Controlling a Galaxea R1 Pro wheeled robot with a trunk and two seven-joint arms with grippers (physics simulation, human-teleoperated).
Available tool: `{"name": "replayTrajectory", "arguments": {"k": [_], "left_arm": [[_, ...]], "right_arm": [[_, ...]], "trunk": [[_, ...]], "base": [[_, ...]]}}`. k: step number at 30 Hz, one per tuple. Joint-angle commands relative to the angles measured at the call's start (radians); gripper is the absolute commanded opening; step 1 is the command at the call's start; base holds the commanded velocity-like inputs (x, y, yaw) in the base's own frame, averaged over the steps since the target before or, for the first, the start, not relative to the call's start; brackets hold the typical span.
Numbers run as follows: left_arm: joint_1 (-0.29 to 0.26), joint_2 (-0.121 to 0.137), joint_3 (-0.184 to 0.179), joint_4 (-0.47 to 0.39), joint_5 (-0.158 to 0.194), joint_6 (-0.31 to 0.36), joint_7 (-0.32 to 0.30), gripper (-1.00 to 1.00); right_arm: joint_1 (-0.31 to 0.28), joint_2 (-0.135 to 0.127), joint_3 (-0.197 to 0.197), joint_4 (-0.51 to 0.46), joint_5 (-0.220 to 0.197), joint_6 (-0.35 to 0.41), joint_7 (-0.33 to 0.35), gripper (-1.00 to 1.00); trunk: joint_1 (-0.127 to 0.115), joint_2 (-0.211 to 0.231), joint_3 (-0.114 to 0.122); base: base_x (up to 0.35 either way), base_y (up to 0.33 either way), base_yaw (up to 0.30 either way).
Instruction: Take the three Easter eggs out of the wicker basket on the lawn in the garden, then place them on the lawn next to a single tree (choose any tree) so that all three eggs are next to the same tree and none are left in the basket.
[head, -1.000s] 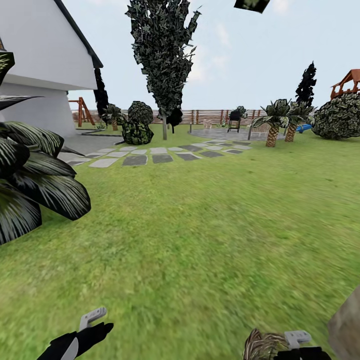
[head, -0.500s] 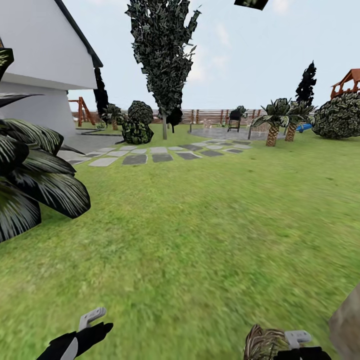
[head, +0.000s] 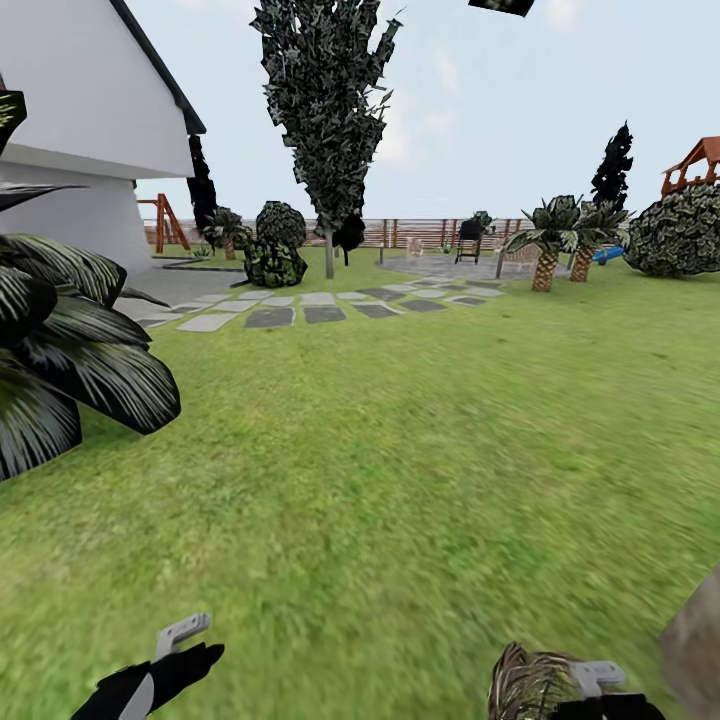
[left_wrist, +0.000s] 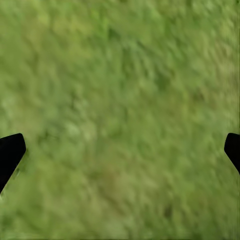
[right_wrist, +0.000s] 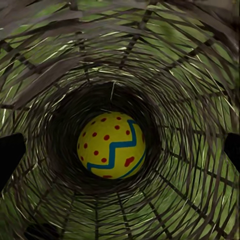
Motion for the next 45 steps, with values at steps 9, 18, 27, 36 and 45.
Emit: {"name": "replayTrajectory", "arguments": {"k": [9, 18, 27, 36, 45], "left_arm": [[0.0, 0.013, 0.006, -0.024, 0.007, -0.034, -0.005, 1.0], [0.0, 0.016, 0.009, -0.026, 0.007, -0.04, -0.005, 1.0], [0.0, 0.015, 0.009, -0.025, 0.007, -0.039, -0.004, 1.0], [0.0, 0.012, 0.008, -0.025, 0.006, -0.039, -0.003, 1.0], [0.0, 0.012, 0.006, -0.025, 0.006, -0.039, -0.002, 1.0]], "right_arm": [[0.001, -0.003, -0.006, -0.003, 0.003, -0.011, -0.002, 1.0], [0.0, 0.003, -0.007, -0.003, 0.003, -0.022, -0.003, 1.0], [0.001, 0.003, -0.007, -0.003, 0.003, -0.021, -0.003, 1.0], [0.0, 0.003, -0.007, -0.001, 0.003, -0.021, -0.004, 1.0], [0.001, 0.003, -0.007, -0.001, 0.003, -0.022, -0.005, 1.0]], "trunk": [[0.0, 0.0, -0.001], [0.0, 0.0, -0.001], [0.023, -0.042, -0.02], [0.057, -0.105, -0.048], [0.092, -0.168, -0.076]], "base": [[0.0, 0.0, 0.0], [0.0, 0.0, 0.0], [0.0, 0.0, 0.0], [0.0, 0.0, 0.0], [0.0, 0.0, 0.0]]}}
